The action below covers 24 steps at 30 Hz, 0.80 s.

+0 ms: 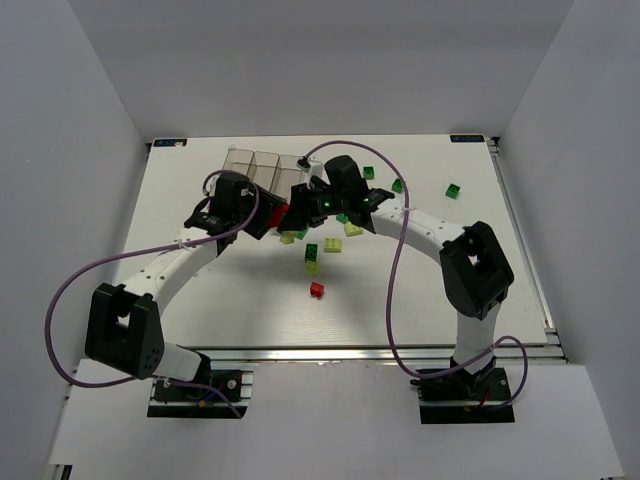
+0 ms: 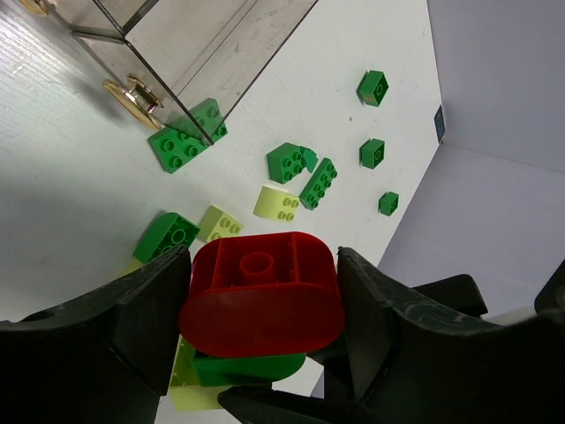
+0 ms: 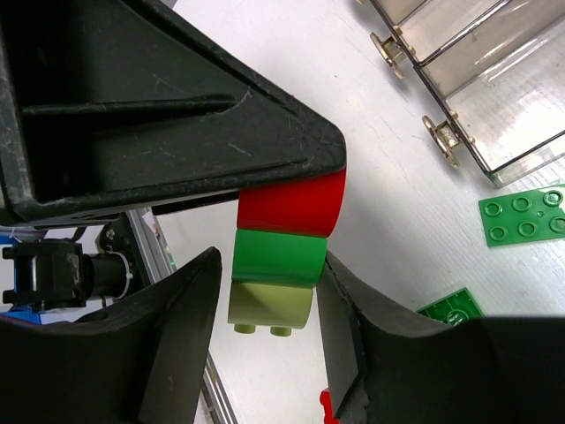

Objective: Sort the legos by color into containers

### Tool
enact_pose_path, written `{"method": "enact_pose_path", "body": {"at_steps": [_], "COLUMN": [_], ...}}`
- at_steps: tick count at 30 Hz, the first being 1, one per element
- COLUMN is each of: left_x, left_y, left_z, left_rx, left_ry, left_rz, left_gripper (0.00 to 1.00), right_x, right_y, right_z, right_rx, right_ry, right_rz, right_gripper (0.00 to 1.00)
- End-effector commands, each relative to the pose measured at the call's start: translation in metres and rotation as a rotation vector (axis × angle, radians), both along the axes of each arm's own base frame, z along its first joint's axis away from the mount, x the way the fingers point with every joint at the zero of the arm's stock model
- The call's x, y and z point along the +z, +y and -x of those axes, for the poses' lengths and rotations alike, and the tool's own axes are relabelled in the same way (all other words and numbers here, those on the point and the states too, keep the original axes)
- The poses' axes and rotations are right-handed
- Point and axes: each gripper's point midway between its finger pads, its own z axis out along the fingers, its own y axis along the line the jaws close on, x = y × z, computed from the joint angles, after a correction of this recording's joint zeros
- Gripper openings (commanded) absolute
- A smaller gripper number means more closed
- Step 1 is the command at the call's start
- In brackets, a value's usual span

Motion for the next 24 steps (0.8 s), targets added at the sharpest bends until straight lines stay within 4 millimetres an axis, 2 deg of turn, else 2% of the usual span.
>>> {"method": "enact_pose_path", "body": {"at_steps": [1,7,16,19,24], "left_x": [0.0265,0.028,0.0284,0.029,0.0302], "left_y": [-0.0034,-0.0026,-0.0016,0.0003,0.0044], "left_z": [-0.0005,-0.0006,-0.0015,-0.0013,-0.0015], "left_rx": [-0.005,-0.002,-0.003,0.002,0.012], "left_ry": [-0.065,-0.07,-0.074,-0.077,-0.083], "left_rz": [0.038,0.036,0.024,0.017,-0.006], "left_gripper": [0.0,0.0,0.0,0.0,0.0], "right_x": [0.0119,0.0091,0.0092,0.0113,0.0136], "right_y": [0.0093,0.0088,0.0073,0.0061,0.0034], "right_z": [0.0,0.0029,0.0063,0.0068,0.0088], "right_rx": [0.036,0.043,0.049,0.053,0.061], "right_ry": [-0.04,-0.023,-0.004,0.001,0.012], "right_rz": [-0.046,-0.044,-0.061,-0.071,-0.086], "right_gripper": [0.52,0.42,0.1,0.04,0.0]}}
